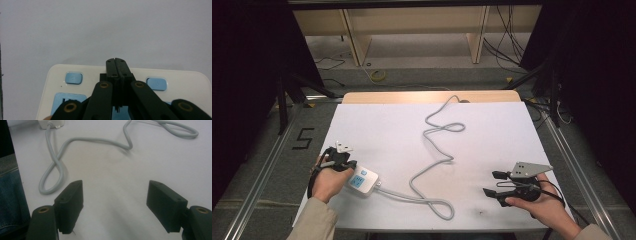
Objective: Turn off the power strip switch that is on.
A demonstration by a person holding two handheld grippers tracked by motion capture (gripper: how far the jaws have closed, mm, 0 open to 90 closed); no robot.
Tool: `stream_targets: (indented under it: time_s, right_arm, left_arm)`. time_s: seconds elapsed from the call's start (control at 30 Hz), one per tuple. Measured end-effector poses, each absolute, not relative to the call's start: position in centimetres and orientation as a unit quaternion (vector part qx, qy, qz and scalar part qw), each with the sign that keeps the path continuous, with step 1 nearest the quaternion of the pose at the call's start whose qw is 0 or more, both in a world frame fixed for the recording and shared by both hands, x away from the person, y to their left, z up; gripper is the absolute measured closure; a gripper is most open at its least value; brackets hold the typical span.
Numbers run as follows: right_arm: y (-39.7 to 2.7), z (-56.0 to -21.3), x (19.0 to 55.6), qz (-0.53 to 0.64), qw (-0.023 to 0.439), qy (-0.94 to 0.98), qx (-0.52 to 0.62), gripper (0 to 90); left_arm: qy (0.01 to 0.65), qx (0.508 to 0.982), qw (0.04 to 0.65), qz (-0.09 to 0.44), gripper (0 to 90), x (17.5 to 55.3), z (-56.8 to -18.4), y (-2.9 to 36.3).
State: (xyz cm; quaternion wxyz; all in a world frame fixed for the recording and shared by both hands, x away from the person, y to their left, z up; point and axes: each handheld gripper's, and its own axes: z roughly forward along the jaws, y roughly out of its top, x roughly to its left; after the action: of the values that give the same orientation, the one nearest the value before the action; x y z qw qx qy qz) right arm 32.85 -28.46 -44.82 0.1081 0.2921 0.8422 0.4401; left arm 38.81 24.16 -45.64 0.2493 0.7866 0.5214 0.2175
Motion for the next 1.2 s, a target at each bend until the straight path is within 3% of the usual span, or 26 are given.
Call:
stream_targets:
  time_s: [0.97,1.2]
  right_arm:
    - [-28.49,-44.79,32.76,0.441,0.108,0.842,0.293,30.0]
    - [-28.45,-44.84,32.84,0.44,0.107,0.843,0.291,30.0]
  left_arm:
    - [0.535,0.786,0.234,0.202,90.0,39.4,-45.35,23.97]
    - [0.518,0.799,0.198,0.231,90.0,39.26,-45.34,23.83]
